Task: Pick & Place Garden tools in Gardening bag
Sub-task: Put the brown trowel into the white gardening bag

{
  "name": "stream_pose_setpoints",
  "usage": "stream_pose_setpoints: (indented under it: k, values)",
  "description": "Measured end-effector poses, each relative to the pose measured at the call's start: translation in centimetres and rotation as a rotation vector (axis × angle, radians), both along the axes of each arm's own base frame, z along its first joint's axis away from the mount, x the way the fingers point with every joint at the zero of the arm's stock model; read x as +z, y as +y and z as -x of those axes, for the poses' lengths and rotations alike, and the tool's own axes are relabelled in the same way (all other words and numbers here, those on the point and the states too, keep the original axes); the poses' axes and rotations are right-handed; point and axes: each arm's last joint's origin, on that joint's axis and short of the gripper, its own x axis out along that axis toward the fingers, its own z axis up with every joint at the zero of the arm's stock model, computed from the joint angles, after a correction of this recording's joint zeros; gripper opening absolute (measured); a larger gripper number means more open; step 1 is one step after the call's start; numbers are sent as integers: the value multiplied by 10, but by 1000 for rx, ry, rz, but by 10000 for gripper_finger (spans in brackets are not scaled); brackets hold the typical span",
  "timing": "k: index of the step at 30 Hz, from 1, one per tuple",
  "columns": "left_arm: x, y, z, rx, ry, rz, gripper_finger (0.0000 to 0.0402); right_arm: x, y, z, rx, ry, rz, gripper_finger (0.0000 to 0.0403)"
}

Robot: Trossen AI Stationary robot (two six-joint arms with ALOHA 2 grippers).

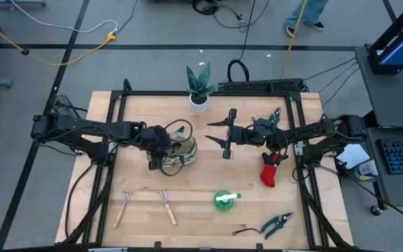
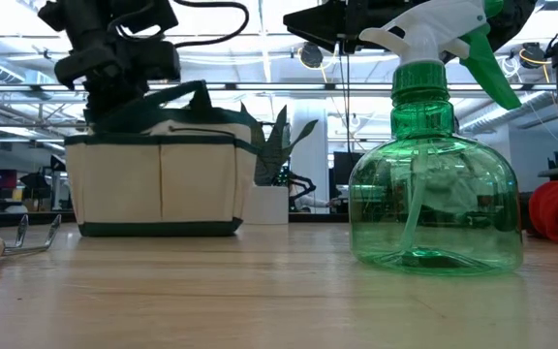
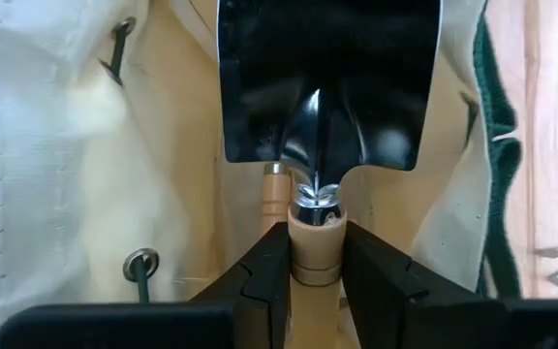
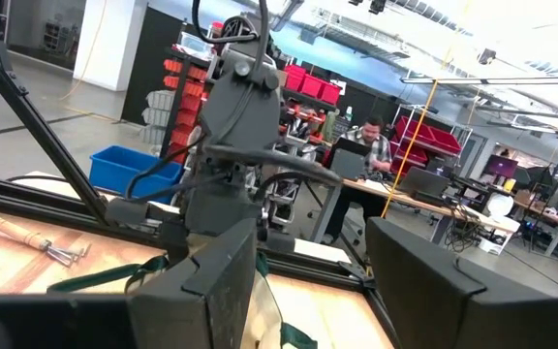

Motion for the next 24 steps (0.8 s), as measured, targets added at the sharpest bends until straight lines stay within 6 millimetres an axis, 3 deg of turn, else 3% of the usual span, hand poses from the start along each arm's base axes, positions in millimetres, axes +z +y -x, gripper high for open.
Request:
stream_pose_setpoints:
  k: [24]
  values:
    - [-37, 15, -22, 11, 106, 96, 85, -1, 0, 0, 0, 15, -1, 194]
